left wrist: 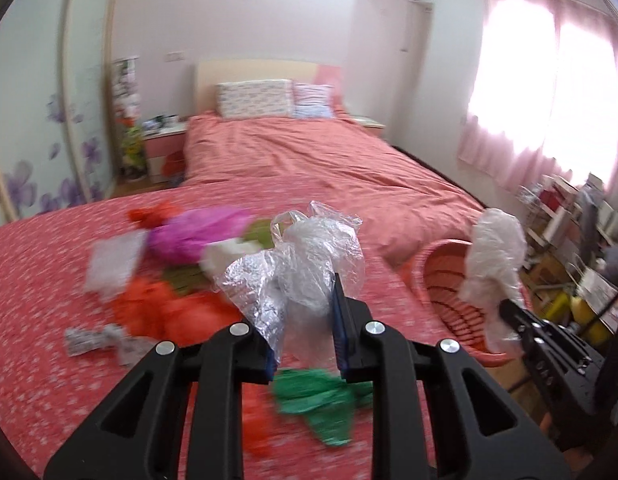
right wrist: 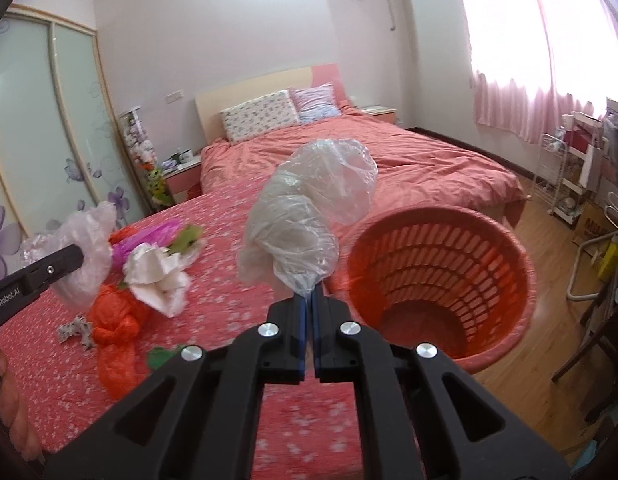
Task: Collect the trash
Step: 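Carry both clear bags over the orange basket and open both grippers, then grasp the green plastic bag with the right gripper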
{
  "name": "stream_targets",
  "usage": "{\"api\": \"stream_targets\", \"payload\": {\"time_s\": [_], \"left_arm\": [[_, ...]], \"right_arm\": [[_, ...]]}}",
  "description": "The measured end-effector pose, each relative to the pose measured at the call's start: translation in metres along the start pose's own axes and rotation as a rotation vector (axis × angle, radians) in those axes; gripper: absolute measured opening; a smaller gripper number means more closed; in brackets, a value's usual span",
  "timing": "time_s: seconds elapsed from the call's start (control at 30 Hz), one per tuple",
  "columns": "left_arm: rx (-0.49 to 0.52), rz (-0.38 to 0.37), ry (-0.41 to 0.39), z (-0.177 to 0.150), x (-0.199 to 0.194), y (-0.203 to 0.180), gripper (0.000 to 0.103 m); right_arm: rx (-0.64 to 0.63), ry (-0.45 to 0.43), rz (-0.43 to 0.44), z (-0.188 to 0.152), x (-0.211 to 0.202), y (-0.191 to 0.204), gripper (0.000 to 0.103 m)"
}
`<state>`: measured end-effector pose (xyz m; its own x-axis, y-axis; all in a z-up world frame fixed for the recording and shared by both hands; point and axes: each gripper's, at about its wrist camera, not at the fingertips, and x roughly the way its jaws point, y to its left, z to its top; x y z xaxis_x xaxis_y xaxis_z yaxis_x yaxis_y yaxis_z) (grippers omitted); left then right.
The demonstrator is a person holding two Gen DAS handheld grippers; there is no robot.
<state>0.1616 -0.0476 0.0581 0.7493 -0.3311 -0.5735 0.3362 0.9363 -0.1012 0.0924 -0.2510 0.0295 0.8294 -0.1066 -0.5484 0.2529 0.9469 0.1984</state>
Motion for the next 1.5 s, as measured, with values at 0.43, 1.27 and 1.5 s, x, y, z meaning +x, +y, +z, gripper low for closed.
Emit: {"api": "stream_targets", "payload": {"time_s": [0.43,1.27,1.5], "left_arm": [[0.099,-0.208,0.047,0.004,0.064,-0.09,0.022],[0.17,-0.331,0.17,-0.002,0.135,-0.165,0.025],[0.128,-0.297,0.217,-0.005,0.143,-0.154,0.046]], "right_arm": [[0.1,-0.005,-0.104,0.006,0.014,-0.083,0.004],[0.235,0.018,-0.131,0.017,0.073,-0.169,0.011],[0.233,0.028,-0.139,0.014,0.079,-0.174,0.037]]}}
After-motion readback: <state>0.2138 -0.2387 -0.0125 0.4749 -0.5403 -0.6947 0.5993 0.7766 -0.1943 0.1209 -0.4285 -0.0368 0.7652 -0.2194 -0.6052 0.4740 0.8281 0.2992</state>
